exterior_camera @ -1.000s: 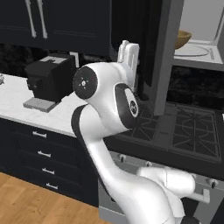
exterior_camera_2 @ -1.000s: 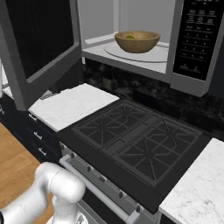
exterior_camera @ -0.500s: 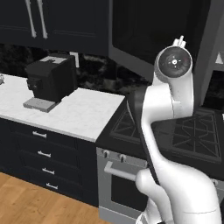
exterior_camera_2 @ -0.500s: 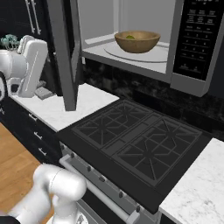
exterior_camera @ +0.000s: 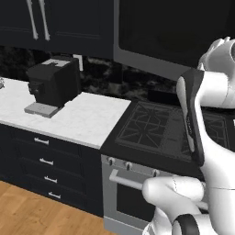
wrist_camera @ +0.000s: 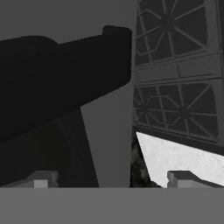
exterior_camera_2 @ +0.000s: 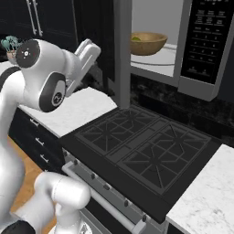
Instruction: Pick the lime from the sink and place it in the bowl. Then pick the bowl and place it in the microwave. Then close the microwave door and press the start button.
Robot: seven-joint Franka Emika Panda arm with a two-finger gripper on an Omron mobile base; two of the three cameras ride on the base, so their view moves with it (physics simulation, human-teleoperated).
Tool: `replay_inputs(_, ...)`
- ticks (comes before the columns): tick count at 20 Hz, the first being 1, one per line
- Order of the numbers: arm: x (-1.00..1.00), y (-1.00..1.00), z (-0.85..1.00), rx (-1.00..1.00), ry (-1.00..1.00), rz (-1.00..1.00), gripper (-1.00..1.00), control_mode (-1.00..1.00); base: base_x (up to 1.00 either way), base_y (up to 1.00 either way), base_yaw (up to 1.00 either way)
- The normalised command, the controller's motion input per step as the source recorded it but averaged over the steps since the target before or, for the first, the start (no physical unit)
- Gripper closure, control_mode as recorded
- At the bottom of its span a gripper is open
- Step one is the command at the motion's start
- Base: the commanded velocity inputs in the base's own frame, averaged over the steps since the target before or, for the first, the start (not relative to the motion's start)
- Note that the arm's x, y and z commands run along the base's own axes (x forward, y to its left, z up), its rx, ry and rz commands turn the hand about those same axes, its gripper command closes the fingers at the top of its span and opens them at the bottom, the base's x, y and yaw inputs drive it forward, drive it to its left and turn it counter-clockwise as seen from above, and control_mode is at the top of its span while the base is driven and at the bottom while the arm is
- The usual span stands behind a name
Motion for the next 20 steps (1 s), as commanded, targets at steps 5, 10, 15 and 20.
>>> replay_inputs(5,0.58,-0.54,0.0,0.12,-0.02,0.03,-1.0,-1.0,0.0,0.0,0.0)
replay_inputs(10,0.51,-0.15,0.0,0.05,-0.07,0.0,-1.0,-1.0,0.0,0.0,0.0)
replay_inputs(15,0.62,-0.05,-0.01,0.0,0.0,0.0,-1.0,-1.0,0.0,0.0,0.0)
replay_inputs(20,0.85,-0.35,-0.02,0.0,0.0,-0.03,-1.0,-1.0,0.0,0.0,0.0)
